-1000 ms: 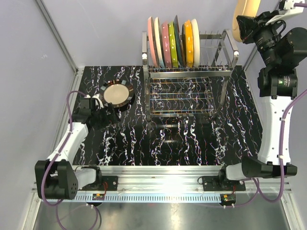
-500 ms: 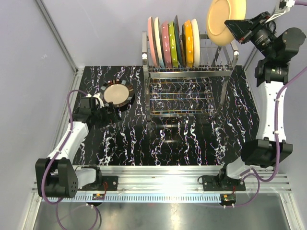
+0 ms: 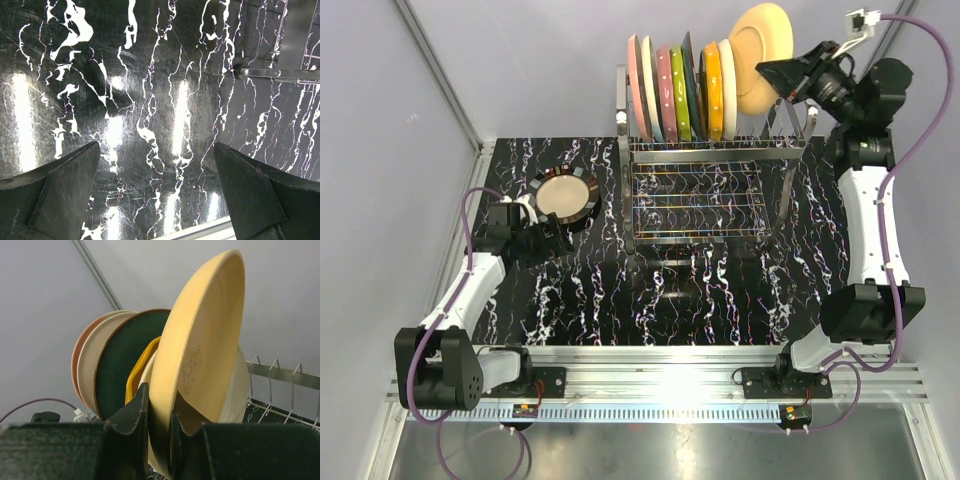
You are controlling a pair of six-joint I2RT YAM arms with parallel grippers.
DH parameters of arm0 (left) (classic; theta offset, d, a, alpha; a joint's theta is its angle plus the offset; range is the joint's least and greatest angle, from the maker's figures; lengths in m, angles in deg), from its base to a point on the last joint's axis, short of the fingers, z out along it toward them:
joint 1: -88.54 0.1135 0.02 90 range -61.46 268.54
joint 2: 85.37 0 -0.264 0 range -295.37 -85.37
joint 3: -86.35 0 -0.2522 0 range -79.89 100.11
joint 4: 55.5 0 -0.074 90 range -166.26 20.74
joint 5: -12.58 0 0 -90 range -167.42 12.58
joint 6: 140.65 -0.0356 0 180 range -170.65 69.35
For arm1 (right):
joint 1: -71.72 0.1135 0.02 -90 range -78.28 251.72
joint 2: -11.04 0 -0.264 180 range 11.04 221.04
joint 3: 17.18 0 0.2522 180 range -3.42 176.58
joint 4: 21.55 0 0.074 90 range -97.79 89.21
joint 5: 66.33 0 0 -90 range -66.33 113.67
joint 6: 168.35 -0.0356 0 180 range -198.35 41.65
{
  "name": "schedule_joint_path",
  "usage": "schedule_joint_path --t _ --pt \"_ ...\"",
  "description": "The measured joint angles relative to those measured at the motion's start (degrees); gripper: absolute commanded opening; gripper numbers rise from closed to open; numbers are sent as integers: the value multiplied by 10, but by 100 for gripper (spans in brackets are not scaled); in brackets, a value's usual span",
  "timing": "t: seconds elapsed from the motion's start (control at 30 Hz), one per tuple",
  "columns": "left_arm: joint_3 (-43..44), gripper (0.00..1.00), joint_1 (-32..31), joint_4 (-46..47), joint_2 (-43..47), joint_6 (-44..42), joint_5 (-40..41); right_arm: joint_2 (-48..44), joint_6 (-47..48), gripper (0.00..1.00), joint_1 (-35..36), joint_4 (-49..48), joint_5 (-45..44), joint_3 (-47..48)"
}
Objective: Load the plates into the dish rack
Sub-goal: Insert the plate into the dish rack
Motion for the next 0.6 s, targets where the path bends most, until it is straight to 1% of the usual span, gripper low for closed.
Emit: schedule_joint_path --t 0.1,0.27,0.43,0.6 --pt "0 99 0 0 0 0 -2 0 34 0 23 48 -26 3" --pt "0 99 0 0 0 0 -6 0 79 0 30 108 -80 4" --pt "0 99 0 0 0 0 -9 0 104 0 38 137 -109 5" --pt "0 99 0 0 0 0 -12 0 133 0 63 171 -142 7"
